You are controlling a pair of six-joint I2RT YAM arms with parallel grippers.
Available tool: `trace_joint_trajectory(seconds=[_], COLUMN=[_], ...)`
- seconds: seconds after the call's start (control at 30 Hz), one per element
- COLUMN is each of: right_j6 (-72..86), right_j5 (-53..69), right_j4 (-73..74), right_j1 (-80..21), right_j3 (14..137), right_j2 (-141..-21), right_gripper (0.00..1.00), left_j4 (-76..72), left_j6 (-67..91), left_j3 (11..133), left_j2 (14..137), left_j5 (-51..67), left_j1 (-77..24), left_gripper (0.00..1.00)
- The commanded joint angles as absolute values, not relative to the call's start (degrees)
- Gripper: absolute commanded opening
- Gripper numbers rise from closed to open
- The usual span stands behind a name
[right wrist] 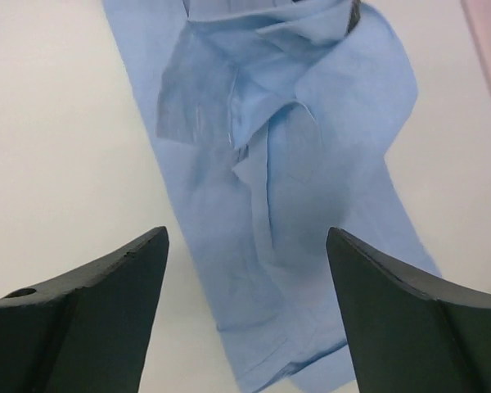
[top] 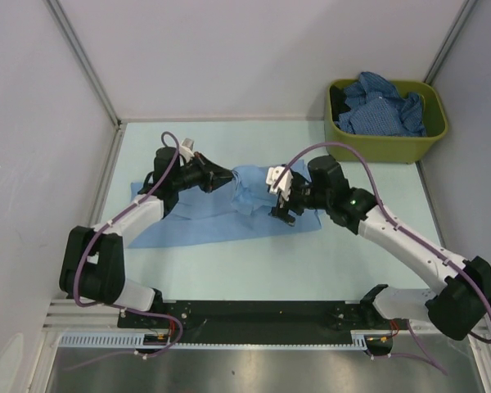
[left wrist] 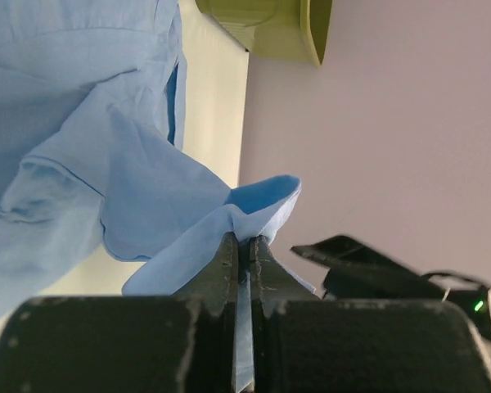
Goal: Fold and stack the long sleeve shirts
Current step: Fold the shirt
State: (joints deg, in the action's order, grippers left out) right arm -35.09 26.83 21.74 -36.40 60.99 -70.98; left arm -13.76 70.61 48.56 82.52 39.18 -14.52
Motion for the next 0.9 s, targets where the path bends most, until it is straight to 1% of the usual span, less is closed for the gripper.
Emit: trace_joint_trajectory(seconds=[0.0, 0.13, 0.3, 0.33, 0.37, 0.43, 0.47, 0.5, 0.53, 0.57, 0.63, 0.67, 0.7, 0.73, 0.8, 0.83, 0.87], right_j6=[-40.95, -44.54, -49.21, -49.57, -50.44, -50.97, -51.59, -51.77, -51.77, -52.55, -52.56, -52.73, -53.34, -53.96, -54.92, -55.02, -53.98], right_j5=[19.43, 18.54, 20.03, 21.0, 21.44, 20.66, 20.57, 20.48, 21.35, 22.66, 25.04, 25.4, 25.31, 23.75, 21.72, 21.8, 22.41], right_j4=[7.66, 4.31, 5.52, 5.89, 6.15, 6.24, 6.41, 7.72, 8.95, 10.88, 14.32, 14.85, 15.11, 14.86, 14.33, 14.76, 15.11], right_j1=[-42.95, -45.96, -49.48, -50.18, -50.36, -50.8, -50.71, -50.71, -50.71, -50.45, -50.45, -50.62, -50.8, -51.06, -51.07, -50.54, -49.84], right_j3=[58.27, 57.66, 59.06, 59.85, 60.29, 61.43, 62.04, 62.75, 64.84, 65.82, 67.23, 67.85, 67.85, 67.85, 68.46, 69.42, 70.48], right_j2=[-71.44, -73.65, -76.28, -77.42, -78.13, -80.49, -81.12, -81.82, -82.52, -82.79, -82.88, -83.14, -83.32, -83.67, -84.9, -85.25, -85.51], right_gripper=[0.84, 0.83, 0.74, 0.71, 0.57, 0.48, 0.42, 0.39, 0.39, 0.41, 0.49, 0.55, 0.56, 0.54, 0.31, 0.11, 0.0], left_j4=[-13.18, -16.17, -18.28, -18.02, -18.45, -20.64, -20.74, -20.48, -19.78, -19.51, -19.68, -19.51, -19.6, -19.86, -20.04, -19.95, -19.86], left_j6=[81.63, 85.34, 85.96, 85.44, 85.86, 87.36, 87.36, 86.84, 86.31, 85.96, 86.31, 86.31, 86.31, 86.31, 86.66, 86.66, 86.4], left_j3=[48.69, 46.32, 44.56, 44.3, 43.86, 42.37, 42.28, 42.36, 42.28, 42.19, 41.49, 41.48, 41.31, 41.05, 40.96, 40.78, 40.69], left_j2=[82.44, 82.0, 81.21, 81.21, 81.04, 80.69, 79.99, 79.46, 79.02, 78.14, 77.61, 77.52, 77.26, 77.08, 76.29, 75.85, 75.33], left_j5=[36.91, 37.62, 37.18, 37.0, 37.0, 37.26, 37.35, 37.18, 36.92, 36.83, 36.47, 36.47, 36.56, 36.48, 36.74, 37.0, 36.83], left_j1=[-14.15, -13.89, -13.8, -13.45, -13.27, -12.92, -12.92, -12.92, -12.83, -12.75, -12.66, -12.57, -12.57, -12.57, -12.57, -12.57, -12.66], left_gripper=[0.06, 0.07, 0.07, 0.08, 0.08, 0.08, 0.08, 0.08, 0.08, 0.09, 0.09, 0.09, 0.09, 0.09, 0.1, 0.1, 0.11])
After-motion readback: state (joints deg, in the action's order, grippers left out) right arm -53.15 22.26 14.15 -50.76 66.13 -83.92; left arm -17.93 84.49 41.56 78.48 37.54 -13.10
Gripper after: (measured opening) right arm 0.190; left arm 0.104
